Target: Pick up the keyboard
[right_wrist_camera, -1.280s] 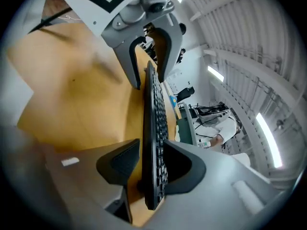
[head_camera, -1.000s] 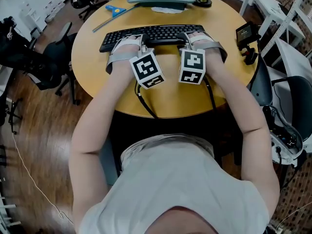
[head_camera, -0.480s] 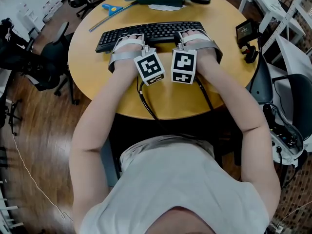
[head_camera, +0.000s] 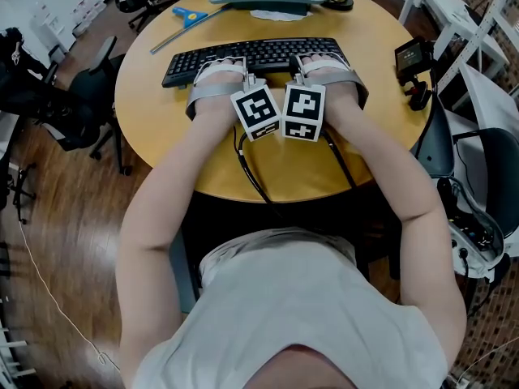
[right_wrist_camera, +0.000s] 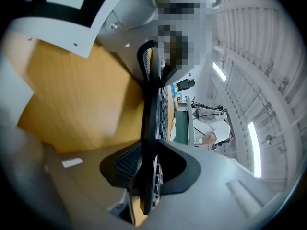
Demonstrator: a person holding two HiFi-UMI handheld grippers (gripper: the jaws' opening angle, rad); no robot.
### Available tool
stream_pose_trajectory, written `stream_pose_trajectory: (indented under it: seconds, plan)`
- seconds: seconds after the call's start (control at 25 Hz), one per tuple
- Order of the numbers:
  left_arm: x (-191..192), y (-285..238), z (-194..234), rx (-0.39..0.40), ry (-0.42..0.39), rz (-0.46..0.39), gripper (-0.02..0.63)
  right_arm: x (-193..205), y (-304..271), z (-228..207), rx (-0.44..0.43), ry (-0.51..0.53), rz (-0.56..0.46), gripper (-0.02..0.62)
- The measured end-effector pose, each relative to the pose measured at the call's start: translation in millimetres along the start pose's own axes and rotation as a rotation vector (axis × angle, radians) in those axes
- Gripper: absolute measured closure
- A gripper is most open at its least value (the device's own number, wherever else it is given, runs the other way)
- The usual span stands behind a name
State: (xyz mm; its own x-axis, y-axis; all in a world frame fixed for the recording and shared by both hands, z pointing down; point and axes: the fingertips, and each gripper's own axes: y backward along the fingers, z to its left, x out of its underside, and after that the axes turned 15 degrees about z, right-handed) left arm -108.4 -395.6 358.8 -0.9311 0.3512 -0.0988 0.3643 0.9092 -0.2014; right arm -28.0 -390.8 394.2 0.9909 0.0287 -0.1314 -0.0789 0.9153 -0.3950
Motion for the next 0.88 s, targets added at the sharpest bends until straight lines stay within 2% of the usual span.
stream_pose_trajectory:
  seconds: [0.32,0.48,0.68,0.88]
  plan:
    - [2,5,10,-0.053,0.032,0.003,0.195,1,6,-10,0.067,-0.041,-0.005,0.514]
    - [6,9,23,-0.107,0.030,0.022,0.198,3,13,-23,0.117,-0.057,-0.006,0.517]
    - [5,21,58,-0.202,0.073,0.001,0.198,8,23,-48,0.186,-0.082,-0.012,0.517]
    - [11,39,110,-0.300,0.090,0.008,0.198,16,44,-92,0.264,-0.099,-0.014,0.516]
